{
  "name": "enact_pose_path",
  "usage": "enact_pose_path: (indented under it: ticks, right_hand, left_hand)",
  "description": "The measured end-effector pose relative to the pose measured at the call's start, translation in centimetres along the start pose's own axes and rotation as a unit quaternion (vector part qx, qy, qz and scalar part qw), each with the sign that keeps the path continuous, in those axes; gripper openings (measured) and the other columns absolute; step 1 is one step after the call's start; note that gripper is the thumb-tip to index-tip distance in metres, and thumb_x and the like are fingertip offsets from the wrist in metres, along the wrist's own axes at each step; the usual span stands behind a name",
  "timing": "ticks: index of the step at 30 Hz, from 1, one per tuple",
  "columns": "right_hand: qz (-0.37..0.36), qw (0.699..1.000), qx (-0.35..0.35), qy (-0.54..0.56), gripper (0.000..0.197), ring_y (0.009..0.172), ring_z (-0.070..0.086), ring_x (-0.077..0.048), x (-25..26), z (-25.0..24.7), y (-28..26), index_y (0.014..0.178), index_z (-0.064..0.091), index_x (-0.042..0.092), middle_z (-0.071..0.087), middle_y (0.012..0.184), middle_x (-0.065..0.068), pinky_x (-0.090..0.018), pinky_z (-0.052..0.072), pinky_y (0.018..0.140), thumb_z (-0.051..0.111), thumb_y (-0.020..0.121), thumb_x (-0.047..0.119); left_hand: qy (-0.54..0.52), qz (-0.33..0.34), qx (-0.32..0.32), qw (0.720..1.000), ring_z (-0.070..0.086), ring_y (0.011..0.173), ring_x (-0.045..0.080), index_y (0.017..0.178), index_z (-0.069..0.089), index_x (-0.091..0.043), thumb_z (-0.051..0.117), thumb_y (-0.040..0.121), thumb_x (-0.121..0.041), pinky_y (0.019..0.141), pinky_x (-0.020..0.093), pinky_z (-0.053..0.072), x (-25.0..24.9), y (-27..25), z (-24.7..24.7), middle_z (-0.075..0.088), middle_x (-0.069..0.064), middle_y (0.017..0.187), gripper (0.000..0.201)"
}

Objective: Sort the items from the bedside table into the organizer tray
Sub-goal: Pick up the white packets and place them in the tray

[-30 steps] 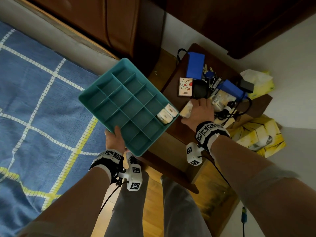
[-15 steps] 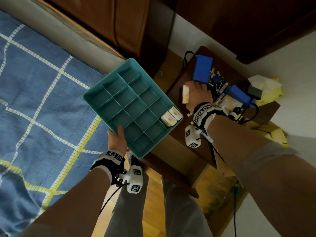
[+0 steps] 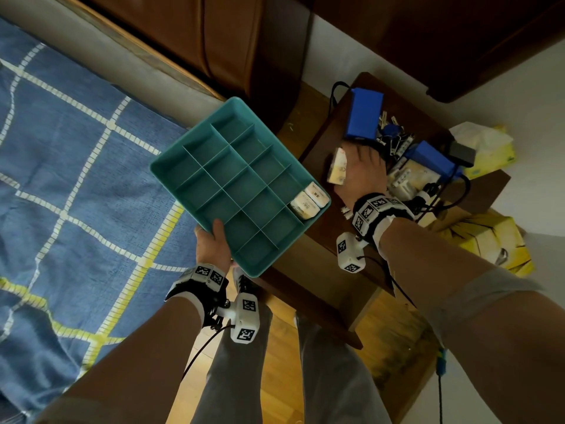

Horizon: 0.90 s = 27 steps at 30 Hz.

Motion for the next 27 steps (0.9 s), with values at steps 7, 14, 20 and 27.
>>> enact_pose_path:
  ticks: [7, 14, 20, 27]
  right_hand:
    - [0.059, 0.982, -0.034, 0.176, 0.088, 0.121, 0.046, -0.034, 0.0, -3.1, -3.7, 0.145, 0.030, 0.013, 0.038, 0.137, -0.013, -0.045, 0.048, 0.090, 0.076, 0.073, 0.035]
    - [-0.045, 0.977, 0.000, 0.209, 0.090, 0.117, 0.046, -0.029, 5.2, -2.6, -8.6, 0.141, 0.033, 0.015, 0.041, 0.134, -0.012, -0.046, 0.046, 0.096, 0.080, 0.066, 0.034]
    - [-0.061, 0.994, 0.028, 0.082, 0.098, 0.123, 0.038, -0.031, 8.2, -0.1, -10.9, 0.144, 0.033, 0.026, 0.042, 0.138, -0.010, -0.046, 0.039, 0.099, 0.078, 0.063, 0.059]
    - [-0.076, 0.995, 0.032, 0.062, 0.077, 0.132, 0.032, -0.028, 7.6, 0.5, -11.3, 0.147, 0.035, 0.024, 0.034, 0.149, -0.007, -0.046, 0.033, 0.106, 0.039, 0.086, 0.071]
  left_hand:
    - [-0.019, 0.022, -0.011, 1.000, 0.063, 0.089, 0.024, 0.125, 0.035, -0.016, 0.041, 0.102, -0.035, 0.082, 0.049, 0.057, -0.3, -0.8, 0.6, 0.057, -0.007, 0.092, 0.031]
    - [-0.015, 0.065, 0.007, 0.998, 0.063, 0.096, 0.025, 0.138, 0.026, -0.018, 0.044, 0.099, -0.045, 0.082, 0.052, 0.057, -1.2, -1.7, 1.1, 0.057, 0.006, 0.115, 0.051]
    - [-0.020, 0.074, 0.040, 0.996, 0.064, 0.099, 0.026, 0.144, 0.017, -0.033, 0.050, 0.095, -0.050, 0.067, 0.056, 0.060, -1.7, -2.5, 1.7, 0.049, 0.004, 0.131, 0.062]
    - [0.013, 0.085, 0.041, 0.995, 0.061, 0.109, 0.033, 0.143, 0.016, -0.040, 0.054, 0.082, -0.065, 0.073, 0.059, 0.058, -1.0, -2.0, 2.1, 0.044, 0.007, 0.139, 0.076]
Point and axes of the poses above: each hand's wrist, its own y-axis towards the middle knuckle, its own z-axis out of the palm, x = y × z, the point moved 6 cm from there along y, towards the middle knuckle
